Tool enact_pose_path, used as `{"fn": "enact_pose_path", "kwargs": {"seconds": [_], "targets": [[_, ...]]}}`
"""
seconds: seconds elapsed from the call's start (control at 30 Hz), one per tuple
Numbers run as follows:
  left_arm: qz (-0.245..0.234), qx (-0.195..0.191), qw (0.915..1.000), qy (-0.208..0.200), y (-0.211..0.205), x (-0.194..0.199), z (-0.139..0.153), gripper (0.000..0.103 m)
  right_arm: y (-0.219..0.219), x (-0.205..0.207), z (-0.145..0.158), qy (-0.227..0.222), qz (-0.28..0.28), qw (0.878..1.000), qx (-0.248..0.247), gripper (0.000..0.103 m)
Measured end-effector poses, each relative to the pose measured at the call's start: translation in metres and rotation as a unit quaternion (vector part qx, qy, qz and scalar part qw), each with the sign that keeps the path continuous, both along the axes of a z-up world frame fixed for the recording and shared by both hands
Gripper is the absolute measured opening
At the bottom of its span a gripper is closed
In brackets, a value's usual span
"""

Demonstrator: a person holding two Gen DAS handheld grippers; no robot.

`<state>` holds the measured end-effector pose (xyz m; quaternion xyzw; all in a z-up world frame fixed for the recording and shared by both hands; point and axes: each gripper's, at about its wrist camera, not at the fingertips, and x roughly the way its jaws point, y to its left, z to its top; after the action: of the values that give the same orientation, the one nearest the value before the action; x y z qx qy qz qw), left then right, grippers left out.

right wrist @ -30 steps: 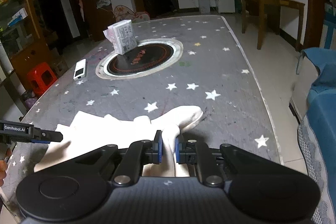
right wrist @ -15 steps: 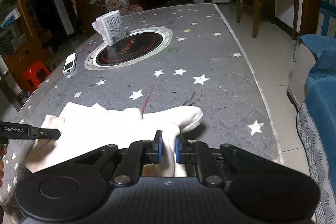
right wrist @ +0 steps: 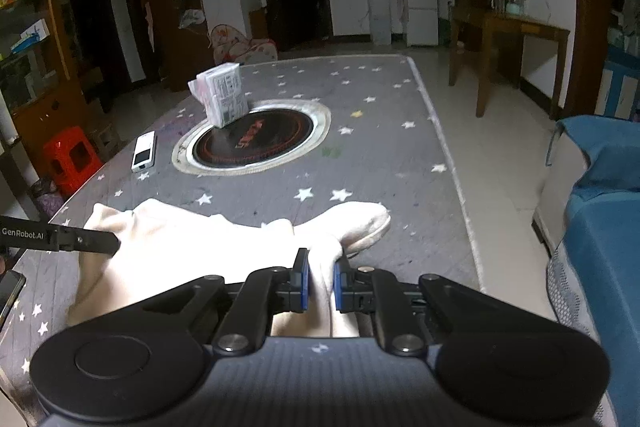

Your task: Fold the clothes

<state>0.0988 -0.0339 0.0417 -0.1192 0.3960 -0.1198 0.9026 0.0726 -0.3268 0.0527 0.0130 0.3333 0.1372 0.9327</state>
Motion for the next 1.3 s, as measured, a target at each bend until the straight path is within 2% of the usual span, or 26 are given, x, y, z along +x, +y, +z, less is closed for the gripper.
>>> {"fn": "enact_pose_path", "kwargs": {"seconds": [0.7,0.9,1.3], "targets": [[-0.021,-0.005,0.9998,-0.004,-0.021,0.004,0.010,0.008,-0.021,0.000,0.006,-0.013,-0.019,1.000,-0.013,0.010],[-0.020,-0.006,0.9998,0.002,-0.029,0.015,0.005,0.008,-0.029,0.009,-0.001,-0.007,-0.023,1.000,-0.015,0.010],[-0.024,0.004,0.9993,0.028,-0.043,0.031,-0.019,0.008,-0.050,0.034,-0.034,0.027,-0.046,0.998,-0.014,0.010]]}}
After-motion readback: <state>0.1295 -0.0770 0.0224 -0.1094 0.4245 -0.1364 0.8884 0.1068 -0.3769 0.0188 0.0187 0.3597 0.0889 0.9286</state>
